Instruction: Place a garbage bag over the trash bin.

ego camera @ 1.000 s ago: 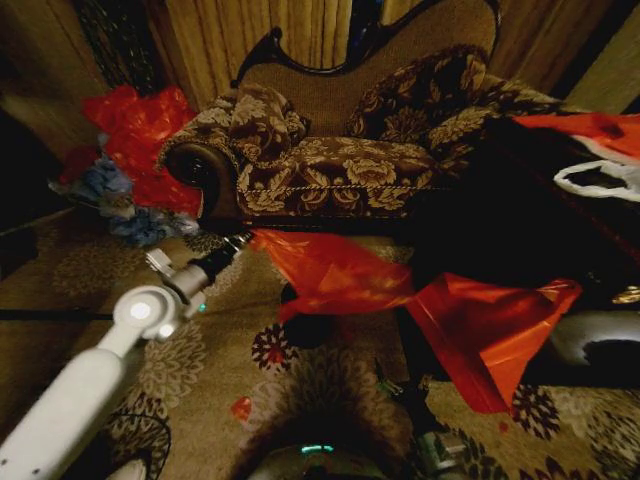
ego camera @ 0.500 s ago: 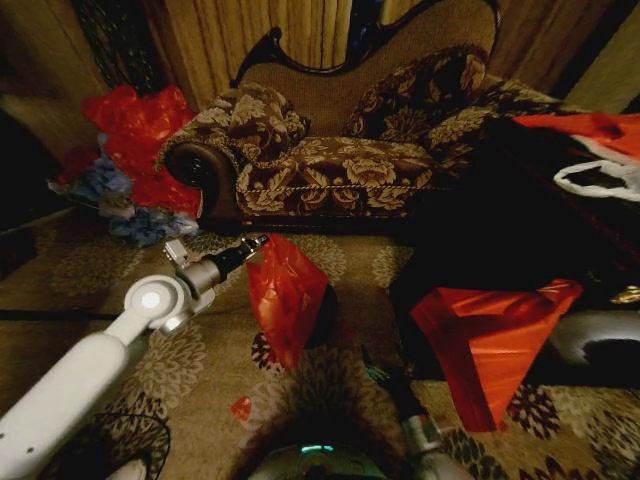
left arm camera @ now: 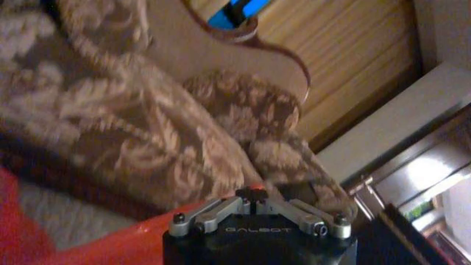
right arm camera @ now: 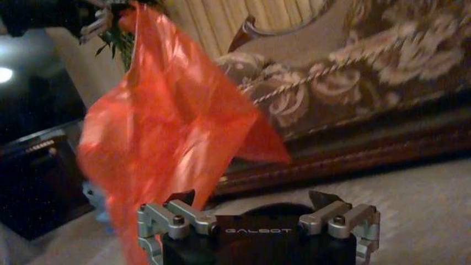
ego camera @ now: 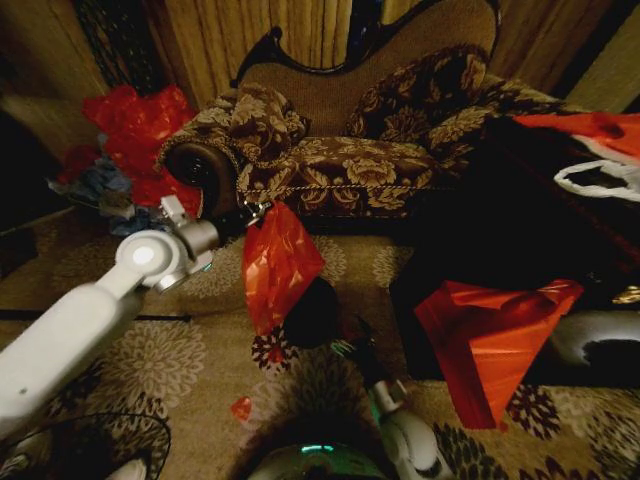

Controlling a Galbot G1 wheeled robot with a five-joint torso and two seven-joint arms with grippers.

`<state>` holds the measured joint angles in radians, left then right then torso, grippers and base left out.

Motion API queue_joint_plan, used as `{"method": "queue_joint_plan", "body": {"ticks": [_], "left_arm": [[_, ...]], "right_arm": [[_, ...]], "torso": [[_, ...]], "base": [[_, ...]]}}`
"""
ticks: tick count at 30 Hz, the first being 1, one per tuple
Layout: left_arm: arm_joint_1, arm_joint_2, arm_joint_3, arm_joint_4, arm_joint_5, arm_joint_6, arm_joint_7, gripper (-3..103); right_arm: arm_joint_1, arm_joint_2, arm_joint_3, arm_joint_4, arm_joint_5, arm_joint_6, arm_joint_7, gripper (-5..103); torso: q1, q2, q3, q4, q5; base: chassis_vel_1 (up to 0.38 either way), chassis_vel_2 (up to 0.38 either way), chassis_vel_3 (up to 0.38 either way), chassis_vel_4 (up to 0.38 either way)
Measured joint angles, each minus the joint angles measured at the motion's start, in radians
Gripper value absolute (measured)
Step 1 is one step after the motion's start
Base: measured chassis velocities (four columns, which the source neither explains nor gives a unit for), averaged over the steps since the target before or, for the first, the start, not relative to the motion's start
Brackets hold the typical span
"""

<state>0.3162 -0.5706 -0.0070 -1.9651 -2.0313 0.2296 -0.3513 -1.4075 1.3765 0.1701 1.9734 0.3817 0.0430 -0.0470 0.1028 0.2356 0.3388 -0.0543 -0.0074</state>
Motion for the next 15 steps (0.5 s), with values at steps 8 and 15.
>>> {"method": "queue_joint_plan", "body": {"ticks": [8,15], "left_arm": [[-0.276,-0.082,0.167,0.15,0.012,-0.02,-0.003,0],[-0.408,-0.127,0.267,0.207,-0.021,-0.016,-0.004,0]], "right_arm": [[0.187,0.024,-0.152,-0.015,0.19,-0.118,0.181,100],[0.377,0.056,-0.143,-0.124,0.283,-0.141,0.239,100]], "torso": [[0.0,0.0,0.0,-0.0001,0.0],[0.0,0.0,0.0,-0.0001,0.0001]], "base": [[0.0,0.0,0.0,0.0],[0.0,0.0,0.0,0.0]]}}
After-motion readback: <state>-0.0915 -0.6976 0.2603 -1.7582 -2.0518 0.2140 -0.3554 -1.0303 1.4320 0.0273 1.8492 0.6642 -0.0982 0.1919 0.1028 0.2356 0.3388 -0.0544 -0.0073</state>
